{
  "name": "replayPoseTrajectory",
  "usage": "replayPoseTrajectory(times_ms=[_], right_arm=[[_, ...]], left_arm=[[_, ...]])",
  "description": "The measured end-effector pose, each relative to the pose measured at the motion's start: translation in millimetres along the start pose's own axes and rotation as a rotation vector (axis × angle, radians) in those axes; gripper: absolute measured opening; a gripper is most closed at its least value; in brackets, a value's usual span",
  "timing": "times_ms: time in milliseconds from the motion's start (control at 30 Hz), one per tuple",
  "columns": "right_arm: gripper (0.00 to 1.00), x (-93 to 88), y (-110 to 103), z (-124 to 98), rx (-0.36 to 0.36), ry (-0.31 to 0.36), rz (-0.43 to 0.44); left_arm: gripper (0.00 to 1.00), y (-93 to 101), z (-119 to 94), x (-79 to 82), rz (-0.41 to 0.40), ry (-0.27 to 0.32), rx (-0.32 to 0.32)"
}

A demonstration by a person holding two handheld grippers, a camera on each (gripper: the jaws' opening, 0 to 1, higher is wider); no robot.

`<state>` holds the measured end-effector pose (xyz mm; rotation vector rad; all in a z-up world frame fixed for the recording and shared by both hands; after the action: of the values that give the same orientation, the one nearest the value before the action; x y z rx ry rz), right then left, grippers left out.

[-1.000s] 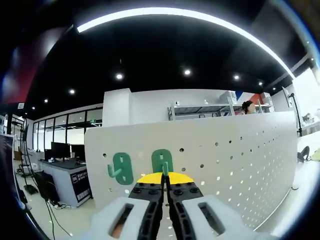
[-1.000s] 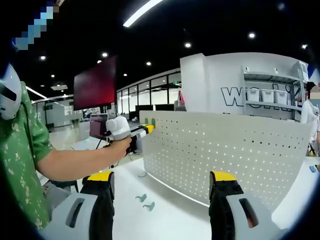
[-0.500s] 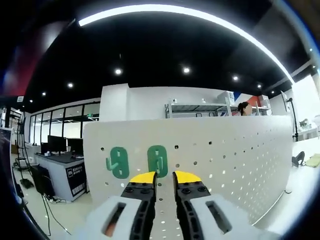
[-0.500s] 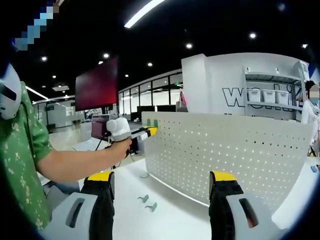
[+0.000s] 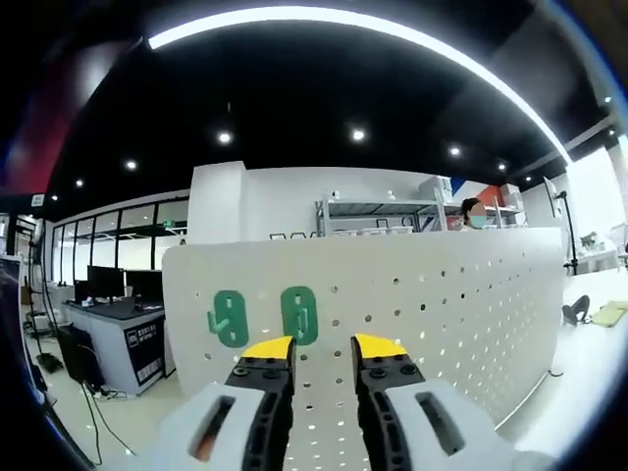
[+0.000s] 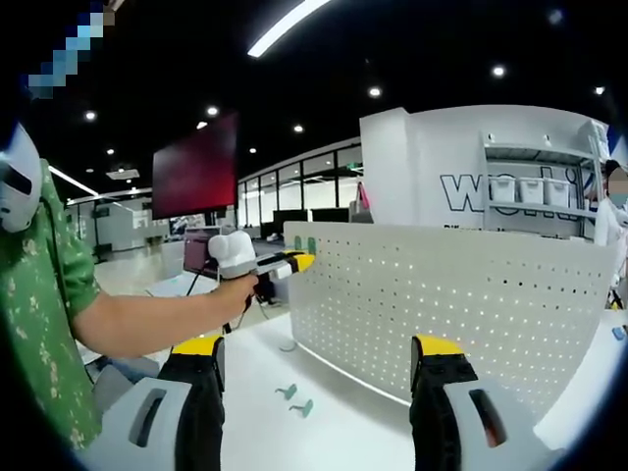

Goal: Insert the hook assembly into the mounting plate slot until the hook locks in place.

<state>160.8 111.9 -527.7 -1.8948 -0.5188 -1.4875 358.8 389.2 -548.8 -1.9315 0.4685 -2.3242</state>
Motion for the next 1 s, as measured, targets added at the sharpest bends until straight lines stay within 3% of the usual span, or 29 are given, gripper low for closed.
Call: replayPoseTrajectory(times_ms=[400, 1000], right_arm=[[0.79, 1.0, -8.2, -1.7, 0.019, 0.008, -0.006], [0.79, -4.4, -20.9, -6.9, 0.046, 0.009, -0.005]], left_arm=[[0.36, 8.4, -15.6, 0.6, 0.003, -0.016, -0.054], [0.49, 22.7, -47.9, 2.2, -0.006, -0.053, -0.197]])
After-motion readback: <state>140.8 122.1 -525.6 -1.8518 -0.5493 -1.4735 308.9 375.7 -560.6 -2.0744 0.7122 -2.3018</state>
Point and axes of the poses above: the point that each gripper's makers call its tool centre point, and the gripper's own axes: z roughly forward along the fingers, y roughly to its right, x roughly out of its top, the point moved 4 cm from there along -z, roughly backward along the fingers, and after that the axes turned 14 degrees about z, right-handed, at the moved point
